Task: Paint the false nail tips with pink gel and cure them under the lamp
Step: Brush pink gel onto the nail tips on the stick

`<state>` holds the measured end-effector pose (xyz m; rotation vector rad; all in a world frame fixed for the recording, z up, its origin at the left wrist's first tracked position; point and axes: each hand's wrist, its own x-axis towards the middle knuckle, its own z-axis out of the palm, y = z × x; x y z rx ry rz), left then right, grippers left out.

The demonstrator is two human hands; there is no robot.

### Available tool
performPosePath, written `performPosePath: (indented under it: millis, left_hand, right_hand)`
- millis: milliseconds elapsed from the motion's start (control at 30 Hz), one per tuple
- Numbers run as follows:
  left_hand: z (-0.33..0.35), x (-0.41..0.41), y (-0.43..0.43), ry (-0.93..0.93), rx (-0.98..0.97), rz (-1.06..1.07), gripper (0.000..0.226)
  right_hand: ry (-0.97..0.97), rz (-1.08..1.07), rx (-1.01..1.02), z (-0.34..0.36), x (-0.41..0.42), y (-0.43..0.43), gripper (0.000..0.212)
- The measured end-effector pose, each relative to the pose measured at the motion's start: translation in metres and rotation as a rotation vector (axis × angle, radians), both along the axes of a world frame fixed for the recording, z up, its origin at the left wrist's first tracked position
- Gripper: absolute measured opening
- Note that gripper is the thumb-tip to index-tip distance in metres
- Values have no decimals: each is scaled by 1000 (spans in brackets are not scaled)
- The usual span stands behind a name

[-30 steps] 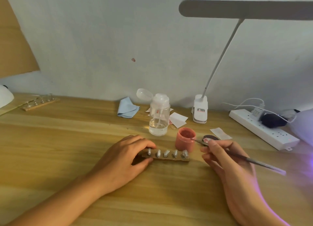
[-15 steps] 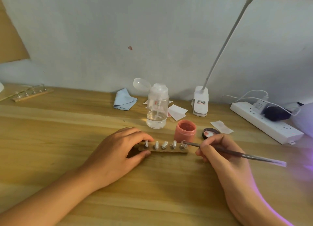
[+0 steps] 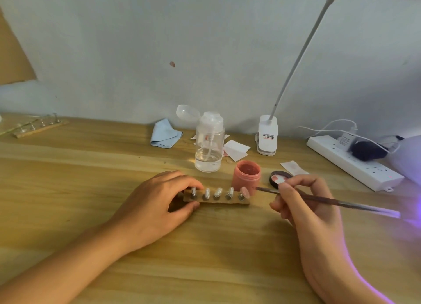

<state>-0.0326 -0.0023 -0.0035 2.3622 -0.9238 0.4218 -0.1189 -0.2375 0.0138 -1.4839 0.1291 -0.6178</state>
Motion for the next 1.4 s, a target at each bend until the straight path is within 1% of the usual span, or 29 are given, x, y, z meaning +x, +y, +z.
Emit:
performPosePath:
  millis: [67, 133, 233, 333, 400, 500, 600, 700, 800, 900, 967, 1000, 1033, 1133, 1267, 1400]
  left_hand:
    - [-1, 2, 1, 20, -29, -1, 25]
    - [-2, 5, 2, 46, -49, 2, 24]
    - [-3, 7, 2, 70, -61, -6, 24]
    - [-2, 7, 1, 57, -68, -6, 24]
    - [-2, 7, 1, 60, -67, 5, 25]
    - [-2, 7, 2, 60, -57, 16, 26]
    - [-2, 7, 2, 38, -33, 23, 24]
    - [-1, 6, 2, 26, -20, 21, 24]
    - [-1, 5, 2, 31, -23, 23, 27]
    - [-2, 5, 2, 40, -43, 33, 29]
    - [-1, 5, 2, 28, -38, 34, 27]
    - [-1, 4, 2, 18, -34, 31, 25]
    - [0, 4, 2, 4, -32, 27, 24]
    - [2, 0, 1, -38, -16, 8, 22]
    - [4, -3, 0, -60, 23, -13, 21]
    - [4, -3, 0, -55, 32, -13, 21]
  right_hand:
    - [-101, 5, -54, 4, -3, 3, 9]
    - [-130, 1, -134, 8, -4, 5, 13]
    - [-24, -3, -140, 18, 3, 1, 13]
    - [127, -32, -251, 31, 21, -6, 4]
    - [190, -59, -326, 38, 33, -11, 3]
    - [285, -51, -352, 40, 46, -15, 7]
    - [345, -45, -392, 40, 55, -14, 11]
    - [355, -48, -434, 39, 61, -12, 9]
    - [375, -27, -466, 38, 61, -14, 12]
    - [335, -37, -400, 37, 56, -15, 9]
    - [225, -32, -231, 36, 44, -16, 8]
    - [164, 9, -139, 34, 34, -16, 10]
    - [105, 62, -90, 29, 23, -16, 12]
    - [-2, 139, -126, 10, -4, -11, 13]
    - [28, 143, -101, -2, -6, -12, 31]
    - [46, 198, -128, -1, -4, -12, 28]
